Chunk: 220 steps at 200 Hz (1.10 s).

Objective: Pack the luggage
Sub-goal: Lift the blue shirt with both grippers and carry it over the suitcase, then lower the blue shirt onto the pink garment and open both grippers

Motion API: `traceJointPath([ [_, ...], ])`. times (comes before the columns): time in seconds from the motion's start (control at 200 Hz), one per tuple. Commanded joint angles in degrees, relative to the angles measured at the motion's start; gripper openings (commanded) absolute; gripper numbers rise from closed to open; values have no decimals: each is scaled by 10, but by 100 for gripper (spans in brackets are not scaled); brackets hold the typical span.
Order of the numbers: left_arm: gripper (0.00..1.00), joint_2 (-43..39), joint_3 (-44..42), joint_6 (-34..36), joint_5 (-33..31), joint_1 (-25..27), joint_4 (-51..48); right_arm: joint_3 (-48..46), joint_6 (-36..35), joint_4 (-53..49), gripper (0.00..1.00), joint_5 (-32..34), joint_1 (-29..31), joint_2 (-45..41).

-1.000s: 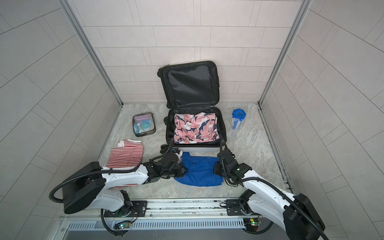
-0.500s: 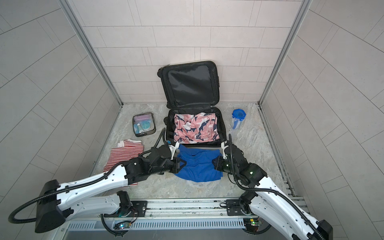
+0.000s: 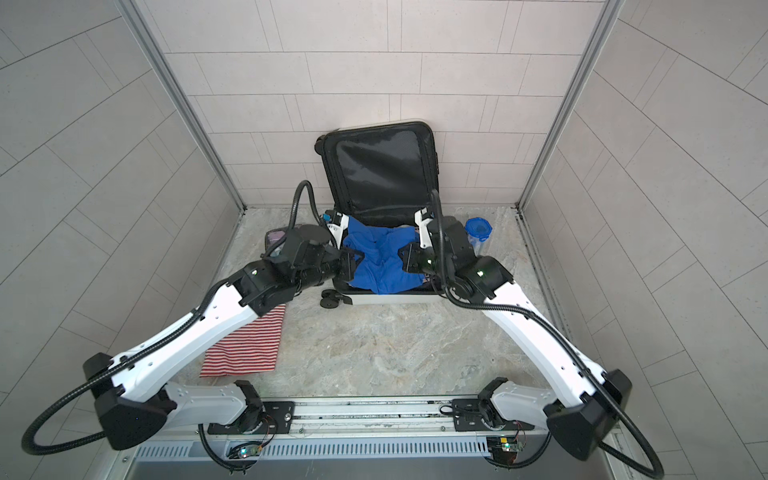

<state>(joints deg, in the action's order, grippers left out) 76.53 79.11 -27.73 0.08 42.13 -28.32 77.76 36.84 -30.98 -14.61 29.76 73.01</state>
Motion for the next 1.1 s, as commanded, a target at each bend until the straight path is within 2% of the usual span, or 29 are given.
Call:
traceJointPath([
  [0.0,3,56,53,52,39,-53,2,64,-42,12,0,-18,-26,64],
  [0.22,2,180,124,64,89,-122,20,209,-47,-45,0,-65,-94,232],
  [0.425,0,284,180,75,111,-142,19,277,-61,-62,0,-81,-134,342],
  [0.686,0,384,214,64,128,-156,24,314,-88,-67,0,-84,-171,432],
  [0.971,0,439,212,45,112,-172,35,360,-94,-81,0,-82,-174,508],
  [1.096,1,455,214,44,103,-179,28,356,-103,-86,11,-64,-174,518],
])
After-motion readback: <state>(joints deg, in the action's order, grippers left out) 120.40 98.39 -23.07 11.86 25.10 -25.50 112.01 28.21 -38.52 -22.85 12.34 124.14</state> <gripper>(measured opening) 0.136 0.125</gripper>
